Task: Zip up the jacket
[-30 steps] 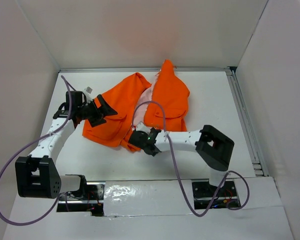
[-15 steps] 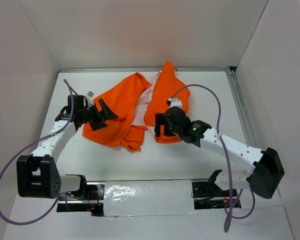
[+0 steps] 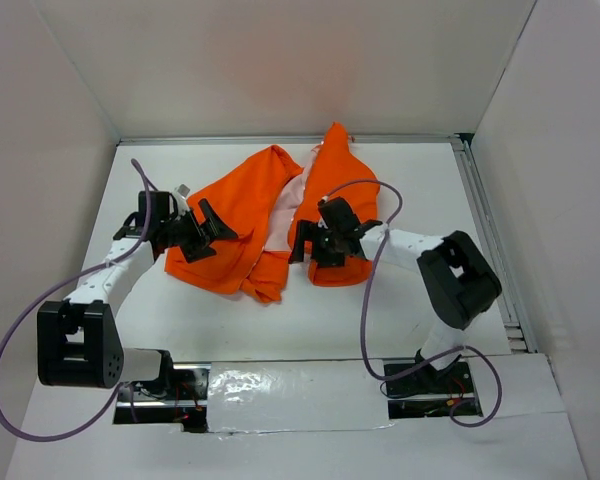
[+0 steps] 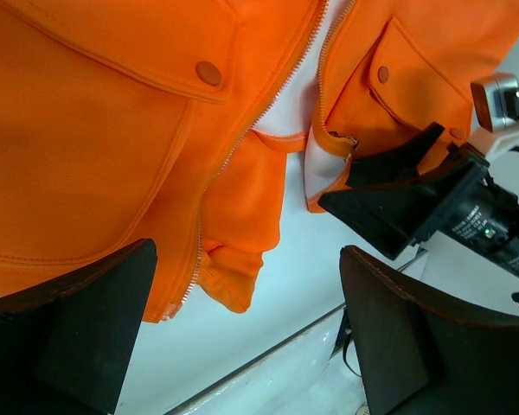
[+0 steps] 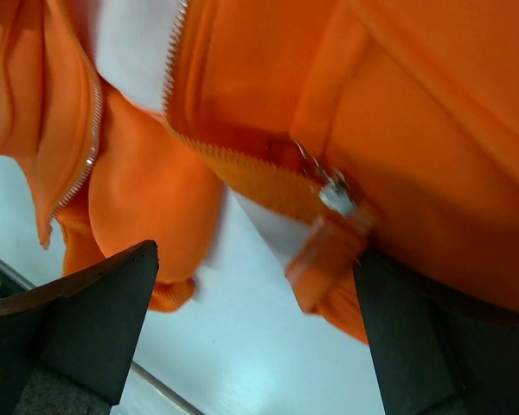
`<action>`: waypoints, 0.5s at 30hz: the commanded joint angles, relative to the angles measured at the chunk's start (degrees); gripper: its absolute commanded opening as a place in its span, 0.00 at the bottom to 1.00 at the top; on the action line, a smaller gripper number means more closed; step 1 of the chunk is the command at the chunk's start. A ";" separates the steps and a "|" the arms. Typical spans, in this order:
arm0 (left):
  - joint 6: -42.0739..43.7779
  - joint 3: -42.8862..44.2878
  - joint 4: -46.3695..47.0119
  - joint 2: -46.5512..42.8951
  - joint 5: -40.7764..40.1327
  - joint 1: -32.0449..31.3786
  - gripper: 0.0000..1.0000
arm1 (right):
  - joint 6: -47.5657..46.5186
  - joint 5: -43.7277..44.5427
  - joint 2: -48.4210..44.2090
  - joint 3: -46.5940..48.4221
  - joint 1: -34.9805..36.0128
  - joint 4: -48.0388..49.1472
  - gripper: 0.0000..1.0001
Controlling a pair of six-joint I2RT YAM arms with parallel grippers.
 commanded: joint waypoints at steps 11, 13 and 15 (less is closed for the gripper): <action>1.01 -1.73 2.46 0.68 0.17 2.47 0.99 | -7.61 -0.43 2.79 10.71 10.89 6.12 1.00; 0.74 -1.90 2.46 0.76 -0.36 2.73 0.99 | -10.68 7.31 4.54 15.02 17.22 1.12 1.00; 0.83 -1.99 2.20 0.76 -0.27 3.08 0.99 | -14.02 10.13 6.90 18.52 20.30 -1.27 1.00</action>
